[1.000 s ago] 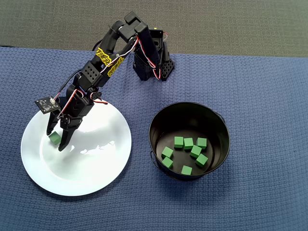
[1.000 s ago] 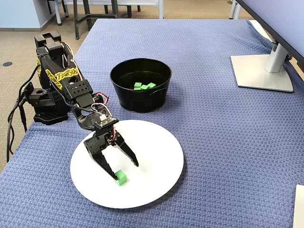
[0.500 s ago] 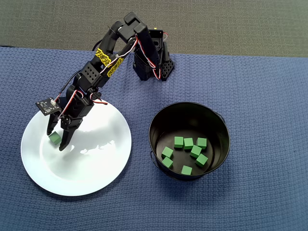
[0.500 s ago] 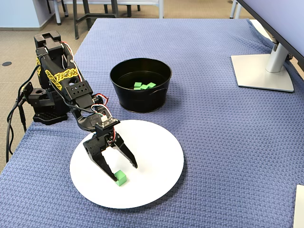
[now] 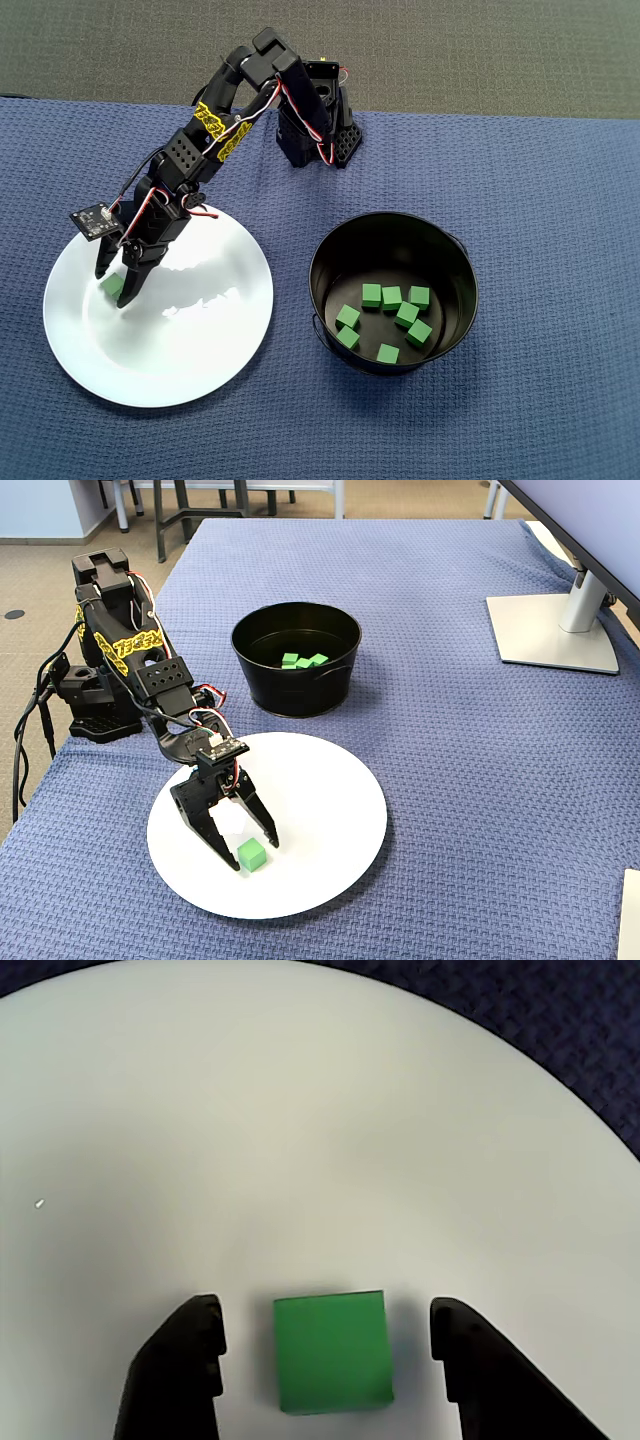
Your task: Pick up the green cubes from the white plate and place them in the black recipient
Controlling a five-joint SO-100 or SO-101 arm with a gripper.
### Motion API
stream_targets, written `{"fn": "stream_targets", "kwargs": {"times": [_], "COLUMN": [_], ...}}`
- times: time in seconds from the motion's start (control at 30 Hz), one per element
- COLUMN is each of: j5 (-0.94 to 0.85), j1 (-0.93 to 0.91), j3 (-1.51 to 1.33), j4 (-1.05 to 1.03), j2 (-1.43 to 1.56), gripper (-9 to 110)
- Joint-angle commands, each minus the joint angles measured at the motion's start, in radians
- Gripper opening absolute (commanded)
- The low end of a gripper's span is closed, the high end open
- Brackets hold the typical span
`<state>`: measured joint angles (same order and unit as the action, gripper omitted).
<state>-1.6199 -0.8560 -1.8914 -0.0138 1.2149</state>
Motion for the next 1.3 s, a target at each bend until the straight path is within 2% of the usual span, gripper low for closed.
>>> {"fn": "stream_targets", "kwargs": {"times": [0.0, 0.53, 0.8, 1.03, 1.27], "j5": [-0.009, -0.002, 0.008, 0.011, 0.143], "j1": [0.000, 0.006, 0.012, 0.014, 0.014], "j3": [0.054, 0.041, 0.041, 0.041, 0.060], "j4": [0.005, 0.006, 0.008, 0.008, -0.061], "j2": [0.006, -0.015, -0.012, -0.011, 0.120], "gripper": [16, 14, 0, 0, 0]}}
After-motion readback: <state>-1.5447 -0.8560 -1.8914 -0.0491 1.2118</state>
